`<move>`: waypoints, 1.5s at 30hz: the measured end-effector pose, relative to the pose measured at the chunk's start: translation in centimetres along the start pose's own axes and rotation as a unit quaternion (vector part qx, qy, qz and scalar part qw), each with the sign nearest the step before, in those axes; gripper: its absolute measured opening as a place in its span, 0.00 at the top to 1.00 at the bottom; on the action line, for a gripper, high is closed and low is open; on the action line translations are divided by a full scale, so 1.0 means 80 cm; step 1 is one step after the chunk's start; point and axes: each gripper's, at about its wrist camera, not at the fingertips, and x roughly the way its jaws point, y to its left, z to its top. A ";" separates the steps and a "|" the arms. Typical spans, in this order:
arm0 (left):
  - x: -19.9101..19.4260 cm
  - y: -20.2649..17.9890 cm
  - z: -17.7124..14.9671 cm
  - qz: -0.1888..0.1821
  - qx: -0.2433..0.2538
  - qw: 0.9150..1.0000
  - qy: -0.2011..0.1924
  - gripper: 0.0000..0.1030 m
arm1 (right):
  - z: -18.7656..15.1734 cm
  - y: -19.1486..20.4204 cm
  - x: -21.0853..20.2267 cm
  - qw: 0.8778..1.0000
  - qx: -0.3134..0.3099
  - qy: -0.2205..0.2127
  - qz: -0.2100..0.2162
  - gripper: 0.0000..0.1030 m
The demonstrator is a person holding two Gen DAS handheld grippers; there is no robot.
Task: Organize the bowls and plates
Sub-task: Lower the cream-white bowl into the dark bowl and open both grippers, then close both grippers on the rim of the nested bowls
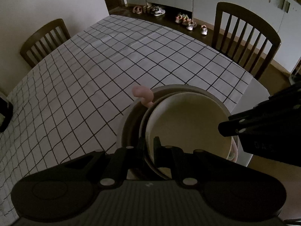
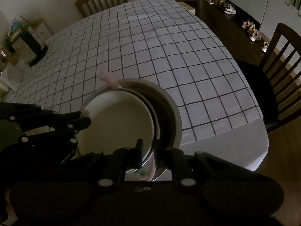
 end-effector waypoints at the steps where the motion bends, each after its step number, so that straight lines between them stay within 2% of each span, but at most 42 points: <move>1: 0.000 -0.001 0.000 0.001 0.000 1.000 -0.001 0.92 | 0.000 0.000 0.000 1.000 0.000 0.000 -0.001 0.85; 14: -0.022 0.017 -0.003 -0.026 -0.022 0.999 -0.010 0.92 | 0.002 -0.002 -0.022 1.000 -0.002 -0.017 0.015 0.77; 18: -0.034 0.022 -0.005 -0.036 -0.027 0.999 -0.020 0.89 | 0.003 -0.001 -0.031 0.999 -0.006 -0.025 0.022 0.74; 20: -0.040 0.024 -0.006 -0.044 -0.030 0.998 -0.027 0.83 | 0.003 0.001 -0.036 0.999 -0.008 -0.030 0.027 0.73; 28: -0.069 0.036 -0.016 -0.050 -0.048 0.996 -0.060 0.43 | 0.000 0.007 -0.055 0.998 -0.020 -0.053 0.027 0.62; 31: -0.075 0.041 -0.020 -0.047 -0.055 0.995 -0.064 0.40 | -0.001 0.007 -0.063 0.997 -0.024 -0.064 0.025 0.52; 35: -0.076 0.049 -0.028 -0.037 -0.075 0.994 -0.063 0.30 | 0.002 0.003 -0.071 0.996 -0.035 -0.075 0.025 0.41; 38: -0.073 0.055 -0.032 -0.031 -0.091 0.994 -0.059 0.28 | 0.006 -0.002 -0.073 0.996 -0.043 -0.078 0.029 0.35; 45: -0.059 0.070 -0.041 -0.025 -0.140 0.989 -0.046 0.26 | 0.021 -0.018 -0.065 0.993 -0.077 -0.079 0.037 0.09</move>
